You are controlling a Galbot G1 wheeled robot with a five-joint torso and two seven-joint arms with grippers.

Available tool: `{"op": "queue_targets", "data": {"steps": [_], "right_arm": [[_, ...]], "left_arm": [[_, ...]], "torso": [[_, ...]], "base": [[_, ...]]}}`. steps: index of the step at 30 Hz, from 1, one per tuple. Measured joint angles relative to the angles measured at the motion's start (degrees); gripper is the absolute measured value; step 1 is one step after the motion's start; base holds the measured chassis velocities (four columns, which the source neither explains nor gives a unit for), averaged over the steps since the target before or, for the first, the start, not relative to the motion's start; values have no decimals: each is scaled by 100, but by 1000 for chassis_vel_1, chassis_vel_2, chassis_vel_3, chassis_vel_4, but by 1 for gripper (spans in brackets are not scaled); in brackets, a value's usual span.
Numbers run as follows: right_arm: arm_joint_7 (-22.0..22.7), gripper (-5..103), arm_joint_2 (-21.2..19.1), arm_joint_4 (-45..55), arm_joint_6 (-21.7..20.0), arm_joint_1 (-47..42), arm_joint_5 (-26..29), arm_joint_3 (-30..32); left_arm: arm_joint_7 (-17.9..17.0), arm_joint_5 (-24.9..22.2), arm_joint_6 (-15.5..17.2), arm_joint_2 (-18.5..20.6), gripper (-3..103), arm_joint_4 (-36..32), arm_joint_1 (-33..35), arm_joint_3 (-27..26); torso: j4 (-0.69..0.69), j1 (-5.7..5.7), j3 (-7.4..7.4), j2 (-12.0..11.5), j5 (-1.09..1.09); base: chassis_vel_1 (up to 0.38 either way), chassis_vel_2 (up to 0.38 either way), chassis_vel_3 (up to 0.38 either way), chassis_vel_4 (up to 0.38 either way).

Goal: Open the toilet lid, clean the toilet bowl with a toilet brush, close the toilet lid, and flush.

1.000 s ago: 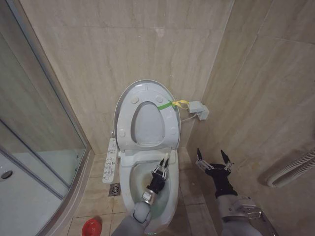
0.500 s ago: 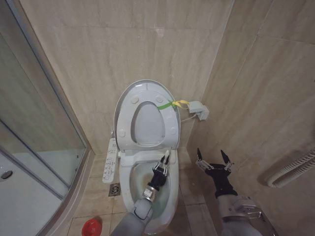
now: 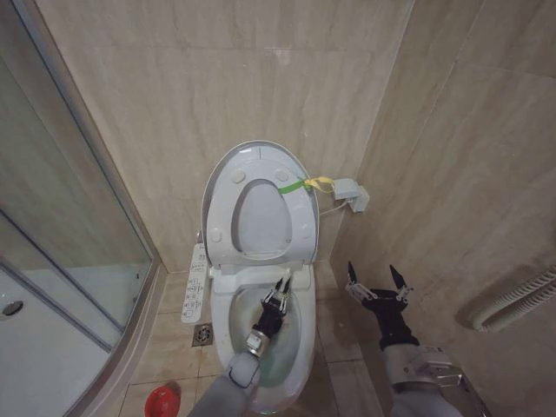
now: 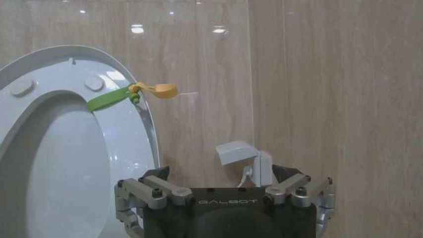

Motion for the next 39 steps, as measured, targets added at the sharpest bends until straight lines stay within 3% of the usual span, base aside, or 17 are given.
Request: {"op": "queue_targets", "data": {"steps": [4, 13, 23, 28, 33, 36, 39], "right_arm": [[0, 100, 0, 0, 0, 0, 0, 0], [1, 100, 0, 0, 0, 0, 0, 0], [0, 100, 0, 0, 0, 0, 0, 0], [0, 100, 0, 0, 0, 0, 0, 0], [0, 100, 0, 0, 0, 0, 0, 0], [1, 100, 0, 0, 0, 0, 0, 0], [0, 100, 0, 0, 0, 0, 0, 0]], "left_arm": [[2, -95, 2, -51, 18, -145, 53, 136], [-1, 204, -16, -62, 18, 449, -38, -114], [-65, 11, -46, -134, 18, 136, -21, 54], [-68, 169, 27, -130, 18, 352, -12, -15], [-162, 618, 25, -122, 18, 532, -73, -200], [-181, 531, 46, -93, 18, 406, -61, -184], [-182, 128, 184, -70, 18, 123, -27, 10]], "torso": [[-1, 0, 0, 0, 0], [-1, 0, 0, 0, 0], [-1, 0, 0, -1, 0], [-1, 0, 0, 0, 0], [-1, 0, -1, 0, 0], [1, 1, 0, -1, 0], [-1, 0, 0, -1, -1]], "base": [[0, 0, 0, 0], [0, 0, 0, 0], [0, 0, 0, 0], [0, 0, 0, 0], [0, 0, 0, 0], [0, 0, 0, 0], [0, 0, 0, 0]]}}
